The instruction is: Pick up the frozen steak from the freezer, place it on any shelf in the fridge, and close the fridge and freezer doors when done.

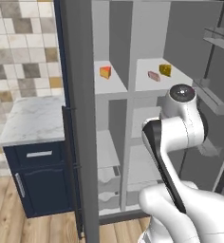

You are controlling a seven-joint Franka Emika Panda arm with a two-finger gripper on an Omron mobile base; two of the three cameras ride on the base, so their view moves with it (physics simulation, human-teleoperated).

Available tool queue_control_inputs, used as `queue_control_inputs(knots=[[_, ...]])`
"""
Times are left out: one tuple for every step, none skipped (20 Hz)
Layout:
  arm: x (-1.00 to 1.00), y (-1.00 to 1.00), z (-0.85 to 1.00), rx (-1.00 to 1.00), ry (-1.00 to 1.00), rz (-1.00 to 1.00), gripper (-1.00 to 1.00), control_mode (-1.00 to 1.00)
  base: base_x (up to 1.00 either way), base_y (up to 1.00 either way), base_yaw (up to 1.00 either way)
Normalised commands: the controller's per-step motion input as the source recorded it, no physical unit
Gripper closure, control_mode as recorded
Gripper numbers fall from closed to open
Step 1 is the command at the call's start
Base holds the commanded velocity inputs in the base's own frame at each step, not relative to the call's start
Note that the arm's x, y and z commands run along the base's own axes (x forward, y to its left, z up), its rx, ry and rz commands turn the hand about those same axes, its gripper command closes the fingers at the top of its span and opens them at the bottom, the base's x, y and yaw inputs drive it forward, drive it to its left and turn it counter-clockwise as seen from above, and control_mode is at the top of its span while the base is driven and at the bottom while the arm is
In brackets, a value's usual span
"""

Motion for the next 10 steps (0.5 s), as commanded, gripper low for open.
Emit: queue_control_inputs(knots=[[0.0,0.0,0.0,0.0,0.0,0.0,-1.0,1.0,-0.49,0.0,0.0],[0.0,0.0,0.0,0.0,0.0,0.0,-1.0,1.0,-0.51,0.0,0.0],[0.0,0.0,0.0,0.0,0.0,0.0,-1.0,1.0,-0.53,0.0,0.0],[0.0,0.0,0.0,0.0,0.0,0.0,-1.0,1.0,-0.52,0.0,0.0],[0.0,0.0,0.0,0.0,0.0,0.0,-1.0,1.0,-0.54,0.0,0.0],[0.0,0.0,0.0,0.0,0.0,0.0,-1.0,1.0,-0.51,0.0,0.0],[0.0,0.0,0.0,0.0,0.0,0.0,-1.0,1.0,-0.41,0.0,0.0],[0.0,0.0,0.0,0.0,0.0,0.0,-1.0,1.0,-0.36,0.0,0.0],[0.0,0.0,0.0,0.0,0.0,0.0,-1.0,1.0,-0.29,0.0,0.0],[0.0,0.0,0.0,0.0,0.0,0.0,-1.0,1.0,-0.22,0.0,0.0]])
